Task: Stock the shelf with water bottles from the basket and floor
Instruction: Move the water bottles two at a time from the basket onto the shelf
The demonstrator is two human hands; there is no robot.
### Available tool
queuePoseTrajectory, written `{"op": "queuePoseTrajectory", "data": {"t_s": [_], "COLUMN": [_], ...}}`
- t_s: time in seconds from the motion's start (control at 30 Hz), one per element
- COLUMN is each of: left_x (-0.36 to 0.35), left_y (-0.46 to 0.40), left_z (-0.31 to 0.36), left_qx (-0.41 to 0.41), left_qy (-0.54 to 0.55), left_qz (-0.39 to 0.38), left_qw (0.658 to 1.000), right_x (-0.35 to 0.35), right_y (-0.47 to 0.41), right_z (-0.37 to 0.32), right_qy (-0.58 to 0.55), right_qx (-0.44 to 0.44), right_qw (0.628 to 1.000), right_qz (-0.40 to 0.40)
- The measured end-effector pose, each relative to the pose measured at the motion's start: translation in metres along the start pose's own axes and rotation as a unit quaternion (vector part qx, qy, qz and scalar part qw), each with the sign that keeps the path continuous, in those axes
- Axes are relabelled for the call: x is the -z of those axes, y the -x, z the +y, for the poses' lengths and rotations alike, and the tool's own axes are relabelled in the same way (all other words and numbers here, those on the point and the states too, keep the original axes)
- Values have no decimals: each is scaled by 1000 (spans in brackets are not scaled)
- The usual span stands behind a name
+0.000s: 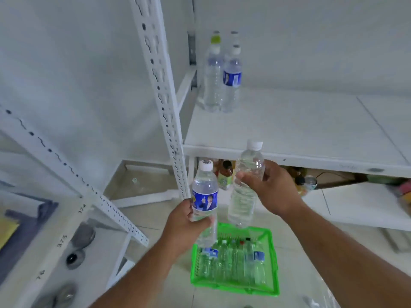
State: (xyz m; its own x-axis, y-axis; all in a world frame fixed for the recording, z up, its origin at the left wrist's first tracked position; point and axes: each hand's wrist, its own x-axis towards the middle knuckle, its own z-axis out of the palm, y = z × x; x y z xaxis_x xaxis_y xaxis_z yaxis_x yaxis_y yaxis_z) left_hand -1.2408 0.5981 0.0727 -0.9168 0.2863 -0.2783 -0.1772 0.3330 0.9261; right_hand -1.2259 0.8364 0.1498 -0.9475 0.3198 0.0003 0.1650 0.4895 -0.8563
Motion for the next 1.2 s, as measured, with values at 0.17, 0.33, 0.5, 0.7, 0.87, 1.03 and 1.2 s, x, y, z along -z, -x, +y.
{"op": "queuePoseTrajectory", "data": {"t_s": [0.17,0.33,0.5,0.7,0.87,1.03,1.2], "left_x": [44,69,73,54,37,24,21], "left_y": [36,53,39,-7,-51,-99,-146], "left_z": [77,126,147,163,173,177,174], "left_qx": [-62,-116,-115,-95,-93,-84,-75], "left_qy": [6,-1,-20,-24,-42,-52,-51], "left_qz": [7,43,50,62,78,94,98], "left_qw": [998,992,992,993,992,991,991], "right_x": [35,55,67,73,77,76,63], "right_y": [27,38,21,-27,-77,-127,-168], "right_z": [-102,-159,-178,-167,-145,-122,-110], "right_qy": [-3,-10,0,19,6,13,-21], "right_qx": [40,61,58,51,43,37,14], "right_qw": [998,995,994,995,997,998,999], "right_qz": [49,81,91,81,58,40,38]}}
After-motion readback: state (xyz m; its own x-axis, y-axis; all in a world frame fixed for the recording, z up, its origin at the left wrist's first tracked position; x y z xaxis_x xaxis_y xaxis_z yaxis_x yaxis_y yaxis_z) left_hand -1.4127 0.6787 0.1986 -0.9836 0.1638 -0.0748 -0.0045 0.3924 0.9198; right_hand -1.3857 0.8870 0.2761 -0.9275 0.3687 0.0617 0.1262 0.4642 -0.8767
